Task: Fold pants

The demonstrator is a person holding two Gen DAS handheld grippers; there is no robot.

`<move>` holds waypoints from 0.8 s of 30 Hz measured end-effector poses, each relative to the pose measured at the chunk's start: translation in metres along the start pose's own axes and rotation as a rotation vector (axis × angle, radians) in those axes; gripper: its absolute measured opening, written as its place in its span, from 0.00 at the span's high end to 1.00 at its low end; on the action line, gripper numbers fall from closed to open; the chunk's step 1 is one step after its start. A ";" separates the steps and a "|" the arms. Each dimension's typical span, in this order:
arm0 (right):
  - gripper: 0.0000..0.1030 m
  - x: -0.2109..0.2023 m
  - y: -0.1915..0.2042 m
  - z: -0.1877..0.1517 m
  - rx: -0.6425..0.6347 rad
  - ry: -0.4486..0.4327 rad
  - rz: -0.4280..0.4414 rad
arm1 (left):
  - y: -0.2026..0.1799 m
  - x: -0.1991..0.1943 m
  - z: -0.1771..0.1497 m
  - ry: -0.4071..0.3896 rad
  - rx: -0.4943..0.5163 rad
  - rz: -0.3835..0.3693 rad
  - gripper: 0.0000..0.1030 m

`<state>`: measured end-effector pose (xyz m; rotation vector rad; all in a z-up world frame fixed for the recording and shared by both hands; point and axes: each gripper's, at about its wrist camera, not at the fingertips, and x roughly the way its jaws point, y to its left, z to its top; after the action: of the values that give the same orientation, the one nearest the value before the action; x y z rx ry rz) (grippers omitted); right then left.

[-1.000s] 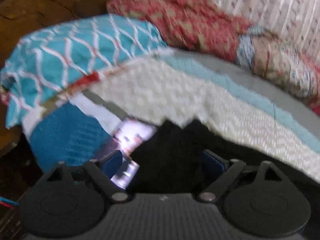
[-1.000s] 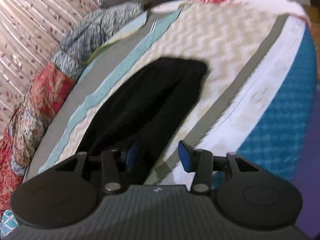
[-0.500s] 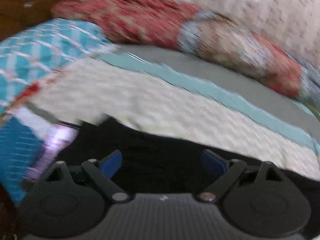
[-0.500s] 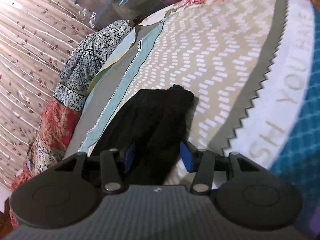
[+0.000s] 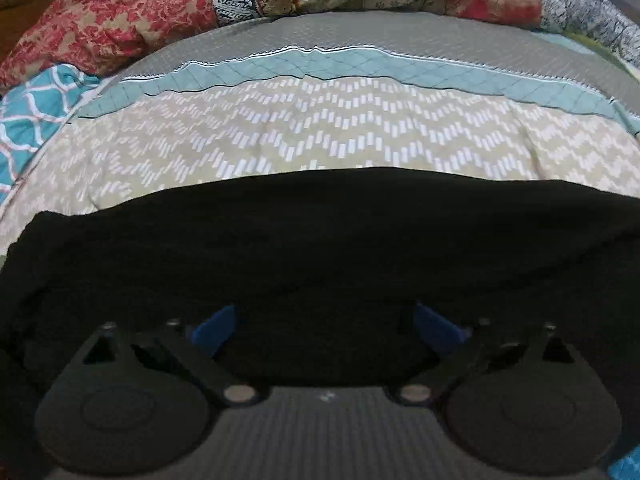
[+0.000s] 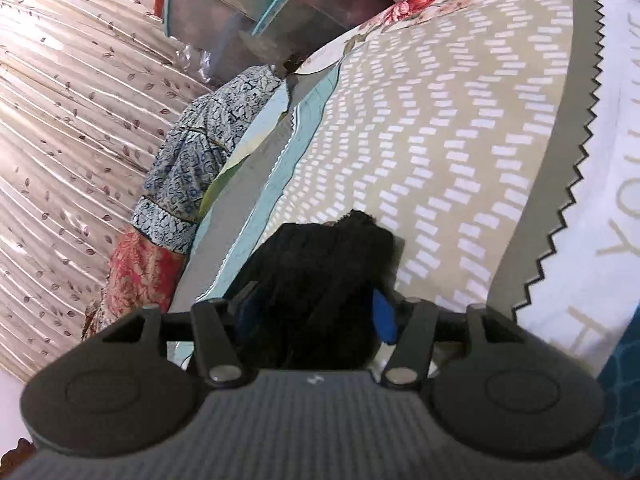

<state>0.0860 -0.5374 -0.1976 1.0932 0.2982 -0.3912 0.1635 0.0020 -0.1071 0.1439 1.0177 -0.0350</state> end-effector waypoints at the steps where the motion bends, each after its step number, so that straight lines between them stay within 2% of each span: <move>1: 0.37 -0.002 0.001 -0.001 -0.009 0.002 0.005 | 0.000 0.000 -0.001 0.003 -0.008 -0.001 0.03; 5: 0.25 -0.009 0.005 -0.011 -0.063 -0.009 0.045 | -0.001 0.000 -0.003 0.000 0.002 0.012 0.00; 7: 0.08 -0.007 0.008 -0.016 -0.117 -0.005 0.082 | -0.002 0.000 -0.001 0.001 0.004 0.018 0.00; 9: 0.00 -0.002 0.017 -0.019 -0.191 0.025 0.097 | -0.003 0.000 -0.001 0.005 -0.001 0.019 0.00; 14: 0.00 0.007 0.031 -0.025 -0.273 0.039 0.031 | -0.001 0.002 0.002 0.012 -0.004 0.012 0.00; 24: 0.00 0.003 0.026 -0.028 -0.270 0.001 0.048 | 0.003 0.005 0.004 0.023 -0.008 -0.003 0.00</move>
<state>0.0992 -0.5018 -0.1903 0.8345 0.3155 -0.2978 0.1698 0.0048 -0.1095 0.1358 1.0412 -0.0327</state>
